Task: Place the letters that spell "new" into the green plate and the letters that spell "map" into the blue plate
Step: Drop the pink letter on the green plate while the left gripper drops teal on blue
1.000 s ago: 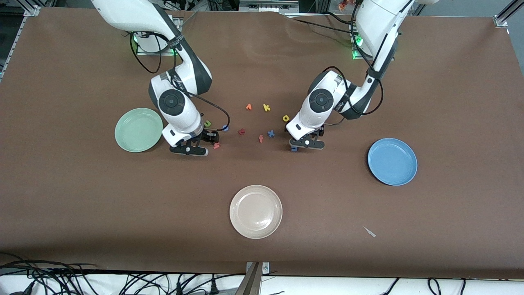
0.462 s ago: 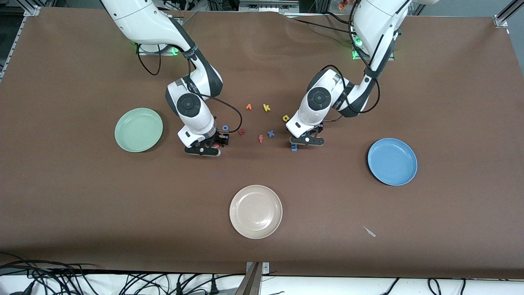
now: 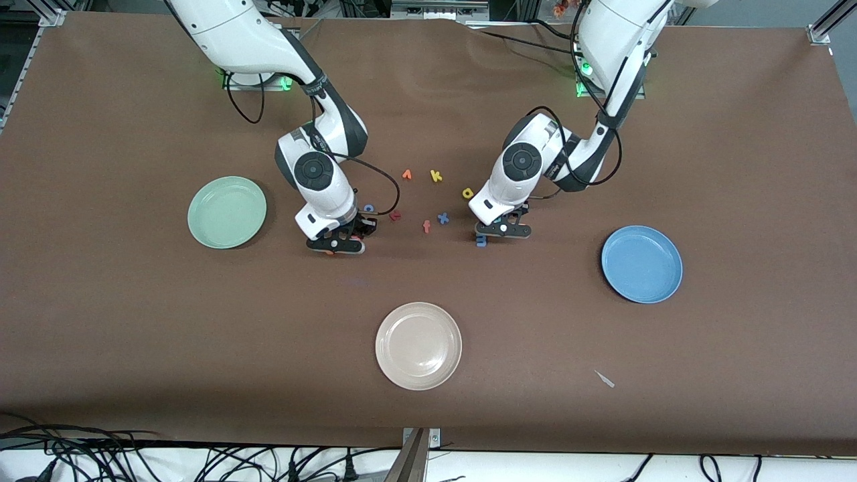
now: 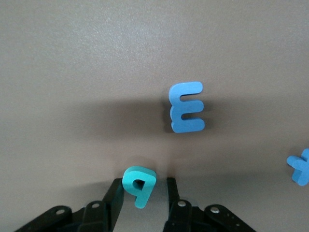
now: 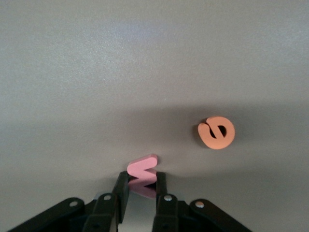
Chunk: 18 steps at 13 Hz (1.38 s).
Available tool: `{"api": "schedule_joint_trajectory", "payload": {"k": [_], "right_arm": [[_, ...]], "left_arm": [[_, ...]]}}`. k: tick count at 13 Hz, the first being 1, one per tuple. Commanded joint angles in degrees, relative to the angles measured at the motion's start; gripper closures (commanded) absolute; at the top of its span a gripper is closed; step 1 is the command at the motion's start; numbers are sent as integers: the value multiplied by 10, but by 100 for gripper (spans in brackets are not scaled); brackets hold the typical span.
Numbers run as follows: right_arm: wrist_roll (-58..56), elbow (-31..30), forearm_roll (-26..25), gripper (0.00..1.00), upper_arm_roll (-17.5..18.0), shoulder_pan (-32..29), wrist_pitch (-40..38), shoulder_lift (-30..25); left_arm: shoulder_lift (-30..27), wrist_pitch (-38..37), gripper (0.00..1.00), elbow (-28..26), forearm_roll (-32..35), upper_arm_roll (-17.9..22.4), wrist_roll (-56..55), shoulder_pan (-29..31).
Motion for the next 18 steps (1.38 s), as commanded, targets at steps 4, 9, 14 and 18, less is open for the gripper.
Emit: {"api": "schedule_joint_trajectory", "payload": {"k": [4, 9, 14, 18], "right_arm": [[-47, 2, -4, 90, -57, 2, -120, -89], [-255, -69, -3, 90, -165, 1, -232, -172], [-332, -236, -3, 88, -221, 1, -57, -199], [-370, -261, -2, 39, -246, 1, -23, -193]], "left_arm": [[-4, -22, 95, 5, 20, 5, -2, 4], [-8, -264, 98, 136, 20, 5, 145, 79], [-8, -354, 97, 185, 57, 11, 405, 202], [17, -327, 97, 185, 138, 11, 547, 284]]}}
